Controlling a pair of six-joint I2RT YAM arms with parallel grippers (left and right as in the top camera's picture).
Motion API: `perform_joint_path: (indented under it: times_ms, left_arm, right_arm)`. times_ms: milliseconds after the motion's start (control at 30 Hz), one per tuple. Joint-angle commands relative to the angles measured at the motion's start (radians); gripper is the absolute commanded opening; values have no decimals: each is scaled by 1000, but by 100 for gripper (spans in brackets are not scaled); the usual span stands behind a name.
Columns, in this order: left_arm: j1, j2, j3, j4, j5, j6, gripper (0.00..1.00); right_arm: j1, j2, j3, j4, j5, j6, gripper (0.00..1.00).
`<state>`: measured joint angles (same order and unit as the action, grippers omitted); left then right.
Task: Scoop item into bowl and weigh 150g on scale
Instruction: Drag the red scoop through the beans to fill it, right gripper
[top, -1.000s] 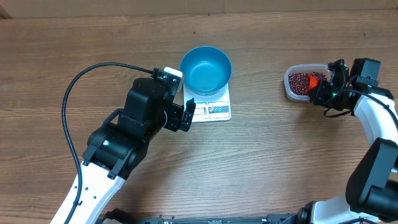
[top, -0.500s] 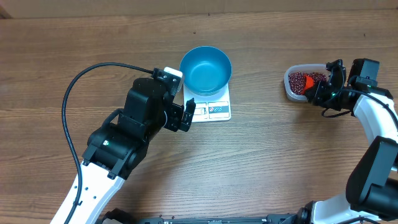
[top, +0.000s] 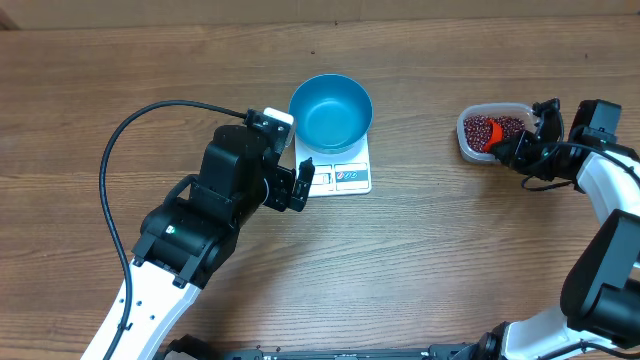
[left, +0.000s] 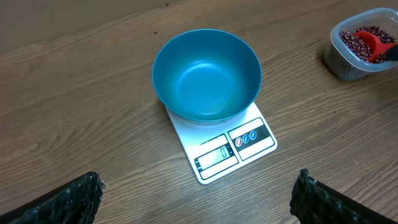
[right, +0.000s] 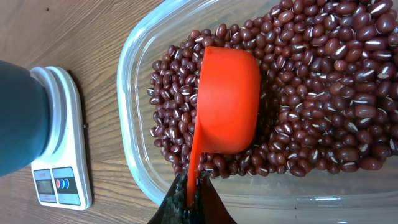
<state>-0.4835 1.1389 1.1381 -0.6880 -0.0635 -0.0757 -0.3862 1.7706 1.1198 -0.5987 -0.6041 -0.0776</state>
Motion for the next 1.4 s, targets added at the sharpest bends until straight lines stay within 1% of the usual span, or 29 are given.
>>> perform_joint_path:
  times_ms: [0,400,700,900,1167,1233,1367]
  left_arm:
    - [5,-14,1,3,9,-7,99]
    - [5,-14,1,3,9,-7,100]
    - [5,-14,1,3,9,-7,100]
    - [5,-14,1,3,9,-7,100]
    - [5,-14,1,3,9,-7,100]
    - [5,-14,1,3,9,-7,99]
    - [5,-14,1,3,9,-7,100]
  right_arm:
    - [-13,15,-7,-5,-50,2,4]
    - [-82,41,-7,-10,-142,24,4]
    - [-87,55,-7,-13,-163,48,4]
    - [-89,93,-7,-10,-229,48,4]
    - [-98,95,-7,-7,-247,51,4]
    - [-116,95,-7,2,-255,78,4]
    - [-159,95,-7,6,-332,78,4]
